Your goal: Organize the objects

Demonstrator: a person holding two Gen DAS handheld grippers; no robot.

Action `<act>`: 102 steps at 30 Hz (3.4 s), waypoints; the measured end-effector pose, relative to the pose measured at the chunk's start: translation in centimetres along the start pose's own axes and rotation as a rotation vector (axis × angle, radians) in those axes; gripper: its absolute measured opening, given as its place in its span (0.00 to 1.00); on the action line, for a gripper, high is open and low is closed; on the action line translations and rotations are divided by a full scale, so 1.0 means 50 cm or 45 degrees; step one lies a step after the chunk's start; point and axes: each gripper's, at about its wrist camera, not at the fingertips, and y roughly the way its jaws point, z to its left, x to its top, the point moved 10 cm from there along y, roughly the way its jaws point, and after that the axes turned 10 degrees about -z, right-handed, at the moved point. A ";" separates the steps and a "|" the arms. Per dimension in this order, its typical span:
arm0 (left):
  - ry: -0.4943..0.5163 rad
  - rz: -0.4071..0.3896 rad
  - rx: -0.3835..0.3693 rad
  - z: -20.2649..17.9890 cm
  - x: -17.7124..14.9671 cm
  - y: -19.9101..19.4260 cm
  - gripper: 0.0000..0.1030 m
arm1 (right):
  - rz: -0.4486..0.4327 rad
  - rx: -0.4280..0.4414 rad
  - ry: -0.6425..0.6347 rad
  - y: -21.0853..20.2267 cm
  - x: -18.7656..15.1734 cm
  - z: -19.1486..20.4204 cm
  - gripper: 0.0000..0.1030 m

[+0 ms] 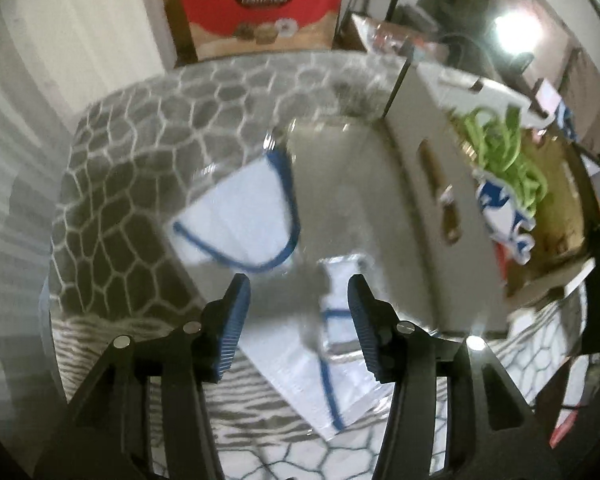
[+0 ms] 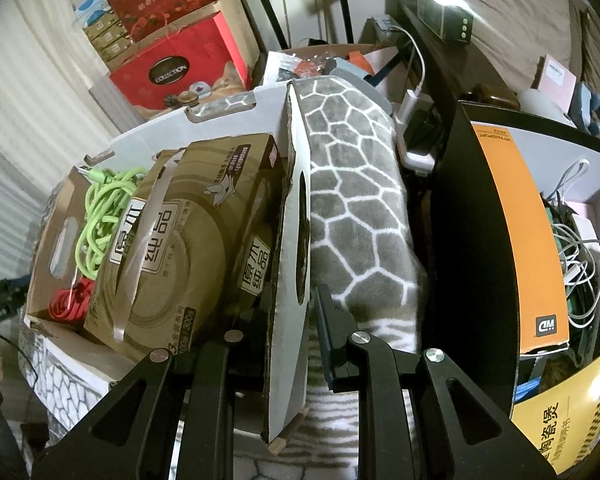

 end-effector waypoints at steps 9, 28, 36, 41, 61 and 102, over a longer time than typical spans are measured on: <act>0.099 -0.021 -0.037 -0.036 -0.027 -0.002 0.09 | 0.000 0.000 -0.001 -0.001 0.000 -0.003 0.19; 0.054 -0.348 -0.167 -0.129 0.139 -0.154 0.09 | -0.001 0.002 -0.002 0.002 -0.002 -0.010 0.19; 0.189 -0.381 -0.220 -0.264 0.135 -0.160 0.00 | -0.002 0.005 0.001 0.002 -0.001 -0.009 0.19; 0.222 -0.337 -0.273 -0.327 0.126 -0.153 0.01 | -0.004 0.009 0.003 0.002 -0.002 -0.010 0.19; -0.257 -0.100 -0.232 0.013 0.062 -0.061 0.57 | -0.008 0.016 0.009 -0.005 -0.006 -0.006 0.19; 0.318 -0.277 -0.464 -0.382 0.085 -0.144 0.08 | -0.007 0.019 0.012 -0.006 -0.007 -0.009 0.19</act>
